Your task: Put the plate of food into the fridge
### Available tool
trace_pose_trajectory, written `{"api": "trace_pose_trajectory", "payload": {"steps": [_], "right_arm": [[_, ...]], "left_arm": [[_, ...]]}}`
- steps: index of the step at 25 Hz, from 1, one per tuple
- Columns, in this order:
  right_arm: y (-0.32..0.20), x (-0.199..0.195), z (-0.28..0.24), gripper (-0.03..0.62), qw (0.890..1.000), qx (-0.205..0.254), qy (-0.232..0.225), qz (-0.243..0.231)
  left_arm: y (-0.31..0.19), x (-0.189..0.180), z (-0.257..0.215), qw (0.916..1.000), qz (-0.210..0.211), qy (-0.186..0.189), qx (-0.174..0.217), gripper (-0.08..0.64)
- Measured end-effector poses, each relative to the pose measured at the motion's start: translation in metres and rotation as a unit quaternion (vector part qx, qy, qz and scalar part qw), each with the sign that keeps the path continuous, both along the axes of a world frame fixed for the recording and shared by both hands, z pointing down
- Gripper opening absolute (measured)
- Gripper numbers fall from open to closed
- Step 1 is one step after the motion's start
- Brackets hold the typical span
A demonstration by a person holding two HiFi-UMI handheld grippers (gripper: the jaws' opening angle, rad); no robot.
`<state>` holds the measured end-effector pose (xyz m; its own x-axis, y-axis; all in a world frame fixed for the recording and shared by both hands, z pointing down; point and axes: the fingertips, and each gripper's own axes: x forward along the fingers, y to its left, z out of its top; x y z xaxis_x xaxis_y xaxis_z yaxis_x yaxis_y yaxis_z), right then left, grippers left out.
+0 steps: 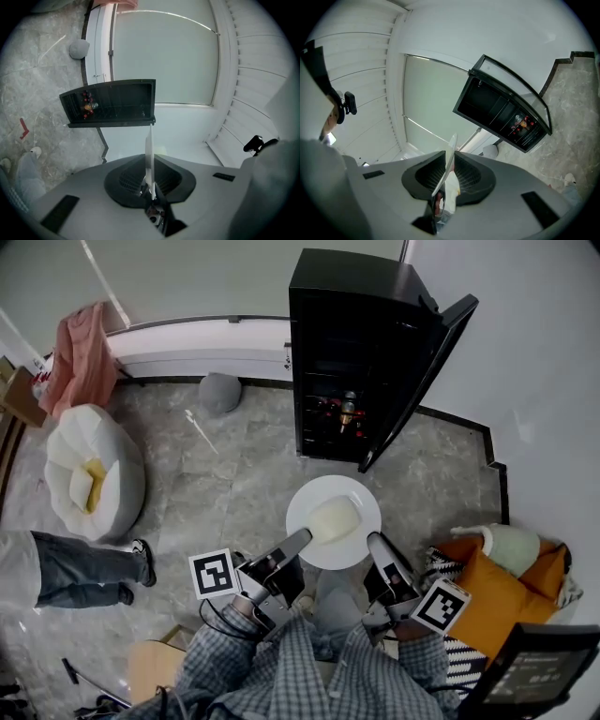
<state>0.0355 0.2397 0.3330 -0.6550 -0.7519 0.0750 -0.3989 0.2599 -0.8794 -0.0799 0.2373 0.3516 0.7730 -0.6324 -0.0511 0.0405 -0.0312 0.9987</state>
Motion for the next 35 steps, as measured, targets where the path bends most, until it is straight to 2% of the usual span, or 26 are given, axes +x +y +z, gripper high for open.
{"api": "trace_pose_trajectory", "payload": {"steps": [4, 10, 23, 29, 35], "right_arm": [[-0.028, 0.012, 0.003, 0.064, 1.000, -0.004, 0.000, -0.003], [-0.105, 0.041, -0.004, 0.064, 1.000, -0.004, -0.004, -0.024], [-0.113, 0.042, -0.022, 0.064, 0.999, 0.019, 0.003, -0.034], [-0.167, 0.071, -0.014, 0.064, 0.999, 0.002, -0.022, -0.035], [-0.187, 0.081, -0.008, 0.064, 0.999, 0.003, -0.007, -0.037]], "left_arm": [[-0.026, 0.011, -0.001, 0.9999, -0.010, -0.002, 0.002, 0.037], [-0.097, 0.040, -0.008, 0.9993, -0.036, -0.007, -0.003, 0.037], [-0.101, 0.041, -0.024, 0.9985, -0.052, 0.002, 0.016, 0.037], [-0.153, 0.070, -0.017, 0.9979, -0.064, -0.003, 0.008, 0.037], [-0.173, 0.079, -0.013, 0.9979, -0.064, -0.007, 0.006, 0.037]]}}
